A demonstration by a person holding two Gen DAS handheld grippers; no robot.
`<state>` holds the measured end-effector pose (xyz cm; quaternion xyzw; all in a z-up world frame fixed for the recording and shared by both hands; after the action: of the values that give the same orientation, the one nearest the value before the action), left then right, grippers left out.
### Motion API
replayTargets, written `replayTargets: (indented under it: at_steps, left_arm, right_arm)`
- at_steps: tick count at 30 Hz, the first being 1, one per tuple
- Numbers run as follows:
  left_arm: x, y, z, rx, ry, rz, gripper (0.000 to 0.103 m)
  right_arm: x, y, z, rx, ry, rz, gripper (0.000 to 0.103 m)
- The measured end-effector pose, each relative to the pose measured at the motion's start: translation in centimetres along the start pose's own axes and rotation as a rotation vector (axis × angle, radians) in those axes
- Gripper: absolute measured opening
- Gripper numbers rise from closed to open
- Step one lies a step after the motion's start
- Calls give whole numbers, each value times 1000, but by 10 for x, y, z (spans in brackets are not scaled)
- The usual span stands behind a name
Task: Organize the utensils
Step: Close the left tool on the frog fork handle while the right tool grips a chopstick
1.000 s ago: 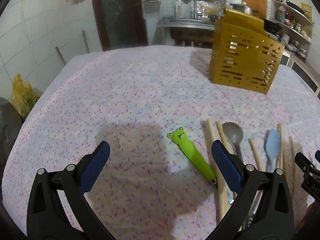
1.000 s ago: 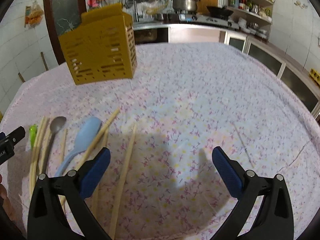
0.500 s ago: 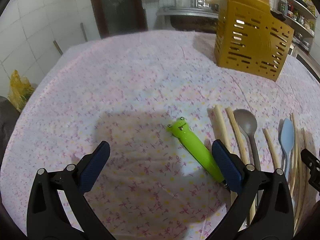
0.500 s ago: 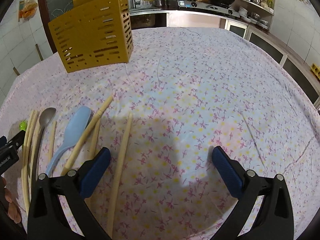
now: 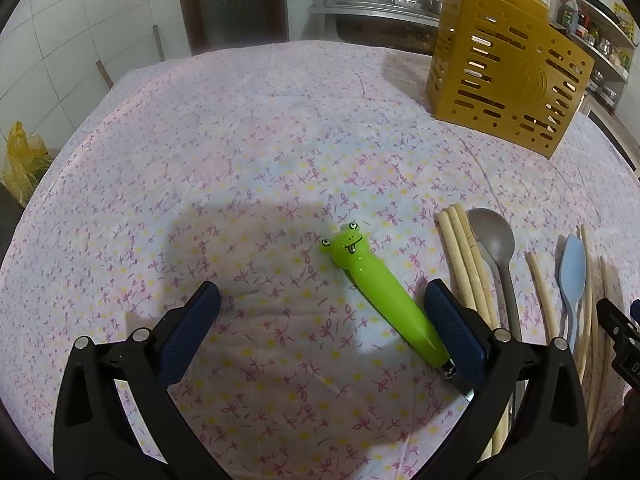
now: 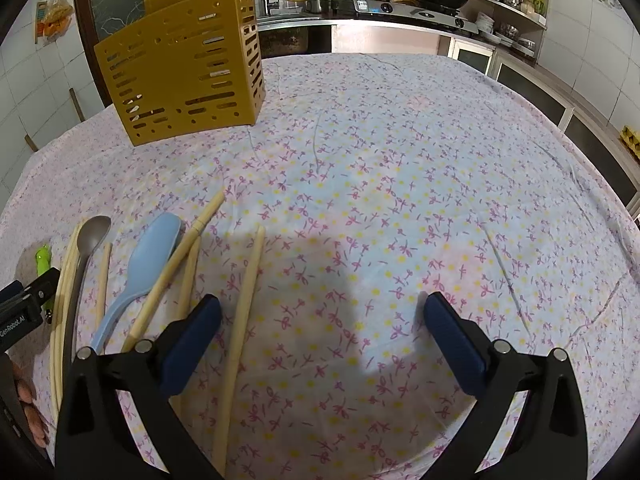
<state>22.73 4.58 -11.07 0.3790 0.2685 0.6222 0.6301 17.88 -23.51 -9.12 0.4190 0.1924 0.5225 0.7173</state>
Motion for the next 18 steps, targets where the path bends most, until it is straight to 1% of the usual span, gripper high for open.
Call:
replayTargets:
  at_steps: [3, 5, 6, 7, 8, 9, 10, 11, 12, 13, 14, 15, 16, 17, 18]
  left_arm:
    - [-1, 3, 0, -1, 2, 0, 96]
    - [-5, 7, 0, -4, 0, 2, 84]
    - [-9, 10, -1, -7, -6, -1, 81]
    - [-13, 13, -1, -7, -14, -2, 75]
    - [-15, 14, -1, -5, -19, 1, 71]
    - [-18, 16, -1, 0, -22, 0, 68]
    - [-19, 16, -1, 6, -19, -3, 64]
    - [-21, 17, 0, 14, -13, -5, 60]
    - [-22, 17, 2, 23, -6, -13, 58]
    - [-22, 16, 4, 28, -1, -22, 53]
    - [-23, 16, 6, 30, 3, -32, 45]
    - [-23, 15, 9, 34, 5, -43, 40]
    - [-23, 13, 11, 39, 5, -47, 33]
    - [-22, 12, 14, 44, 3, -48, 30]
    - [-22, 10, 16, 51, 3, -58, 29]
  right_arm:
    - [2, 0, 0, -8, 5, -8, 99]
    - [3, 1, 0, -13, 6, -6, 97]
    - [4, 2, 0, -19, 7, -2, 93]
    - [5, 4, 0, -28, 10, 0, 86]
    - [7, 6, 0, -36, 13, 4, 80]
    - [9, 8, -1, -39, 13, 13, 70]
    - [11, 9, -1, -39, 10, 19, 63]
    - [14, 9, -1, -40, 8, 20, 61]
    - [16, 9, -1, -42, 11, 19, 56]
    - [19, 9, -1, -44, 15, 21, 50]
    - [20, 9, 0, -45, 18, 18, 48]
    - [22, 8, 0, -44, 21, 18, 44]
    - [24, 8, 1, -43, 29, 18, 37]
    - [25, 8, 1, -43, 33, 18, 33]
    - [25, 7, 2, -40, 31, 18, 27]
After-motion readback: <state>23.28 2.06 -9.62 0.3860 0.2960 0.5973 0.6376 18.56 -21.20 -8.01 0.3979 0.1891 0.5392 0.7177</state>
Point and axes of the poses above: each gripper's, at about its wrist camera, not at the fingertips, and y roughly against the way its jaws point, x to its left, z to its top, the point moved 5 cm from there along -y, roughly the way its jaws point, and after that the axes turned 12 degrees about -y, right-handed, at the moved point
